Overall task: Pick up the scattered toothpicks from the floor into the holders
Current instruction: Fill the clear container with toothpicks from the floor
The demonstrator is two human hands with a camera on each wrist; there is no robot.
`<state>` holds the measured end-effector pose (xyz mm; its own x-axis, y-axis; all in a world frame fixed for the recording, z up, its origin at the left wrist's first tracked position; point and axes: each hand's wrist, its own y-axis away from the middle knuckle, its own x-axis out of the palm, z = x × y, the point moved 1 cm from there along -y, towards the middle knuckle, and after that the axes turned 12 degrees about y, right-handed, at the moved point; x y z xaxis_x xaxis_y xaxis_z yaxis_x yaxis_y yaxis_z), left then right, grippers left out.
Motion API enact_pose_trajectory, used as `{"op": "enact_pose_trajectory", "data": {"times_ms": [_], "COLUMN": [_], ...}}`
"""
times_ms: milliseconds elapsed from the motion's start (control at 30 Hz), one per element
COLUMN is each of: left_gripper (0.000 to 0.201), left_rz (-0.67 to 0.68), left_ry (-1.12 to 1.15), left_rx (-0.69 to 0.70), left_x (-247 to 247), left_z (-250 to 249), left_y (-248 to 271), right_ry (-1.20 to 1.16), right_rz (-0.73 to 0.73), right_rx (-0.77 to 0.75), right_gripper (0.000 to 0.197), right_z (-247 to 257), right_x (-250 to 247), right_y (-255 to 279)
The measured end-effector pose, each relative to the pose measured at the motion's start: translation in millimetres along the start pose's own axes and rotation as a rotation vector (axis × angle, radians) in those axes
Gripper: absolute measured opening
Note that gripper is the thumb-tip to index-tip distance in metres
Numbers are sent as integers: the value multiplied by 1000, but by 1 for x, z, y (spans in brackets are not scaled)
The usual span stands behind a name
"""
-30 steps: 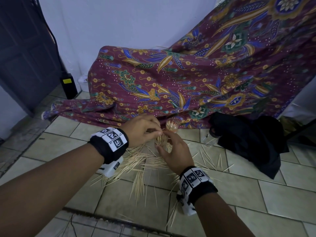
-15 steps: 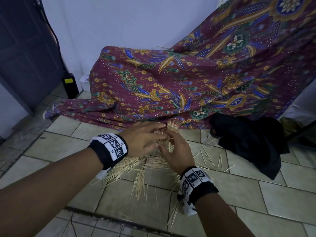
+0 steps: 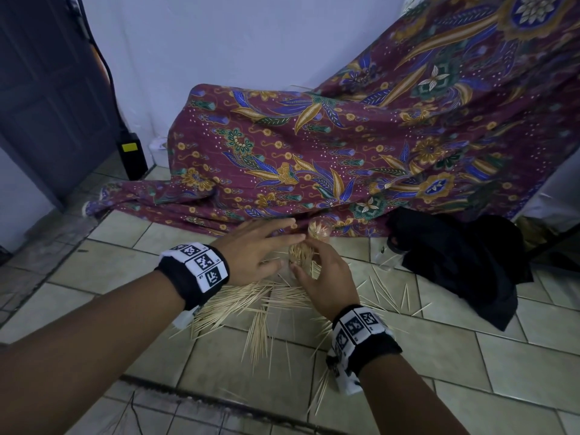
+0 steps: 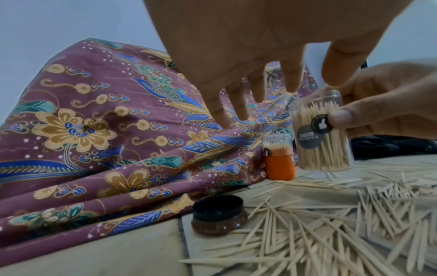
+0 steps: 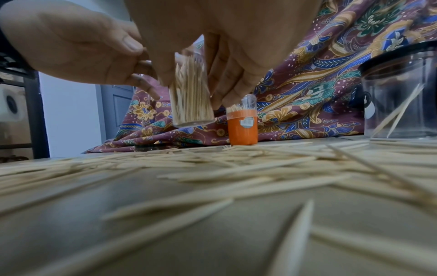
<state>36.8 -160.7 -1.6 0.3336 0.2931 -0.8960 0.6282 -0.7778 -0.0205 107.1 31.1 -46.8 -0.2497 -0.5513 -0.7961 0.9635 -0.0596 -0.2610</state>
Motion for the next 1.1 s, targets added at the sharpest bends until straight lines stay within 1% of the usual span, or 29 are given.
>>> {"op": "enact_pose_trajectory", "data": {"times_ms": [100, 200, 333, 433, 467, 533, 567, 700, 767, 833, 900, 967, 1033, 1100], "left_gripper": [56, 59, 58, 56, 54, 51, 51, 53, 53, 60, 75, 95, 106, 113], "left_rz": [64, 22, 63, 38, 46, 105, 107, -15, -49, -68, -36, 51, 166, 241], "left_ry": [-22, 6, 23, 35, 22, -4, 3, 68, 63, 54, 54, 4, -85, -122], "left_rx": [2, -30, -20, -9, -2, -18, -26, -42, -45, -55, -148, -285, -401, -475], "left_x": [4, 3, 5, 5, 6, 8, 9, 0, -3, -3, -2, 0, 4, 12], "left_z": [0, 2, 1, 0, 0, -1, 0, 7, 14, 21, 26, 29, 29, 27], "left_y": [3, 5, 8, 7, 7, 8, 8, 12, 16, 23, 34, 46, 57, 68], "right_ry": [-2, -2, 3, 2, 0, -5, -5, -5, -10, -9, -21, -23, -10, -8], "right_rz": [12, 16, 21, 16, 17, 22, 22, 21, 29, 39, 48, 58, 57, 51], "right_rx": [7, 18, 9, 3, -3, -17, -20, -25, -28, -21, -17, -15, -12, -15], "right_gripper": [54, 54, 54, 54, 53, 51, 51, 50, 50, 49, 48, 47, 49, 49], "right_z": [0, 0, 0, 0, 1, 1, 0, -1, -1, -1, 1, 2, 2, 2], "right_x": [0, 0, 1, 1, 1, 0, 0, 0, 0, 0, -1, 0, 0, 1], "right_y": [0, -1, -1, -1, 0, 0, 0, 0, 0, 0, -1, -2, -2, -1]}}
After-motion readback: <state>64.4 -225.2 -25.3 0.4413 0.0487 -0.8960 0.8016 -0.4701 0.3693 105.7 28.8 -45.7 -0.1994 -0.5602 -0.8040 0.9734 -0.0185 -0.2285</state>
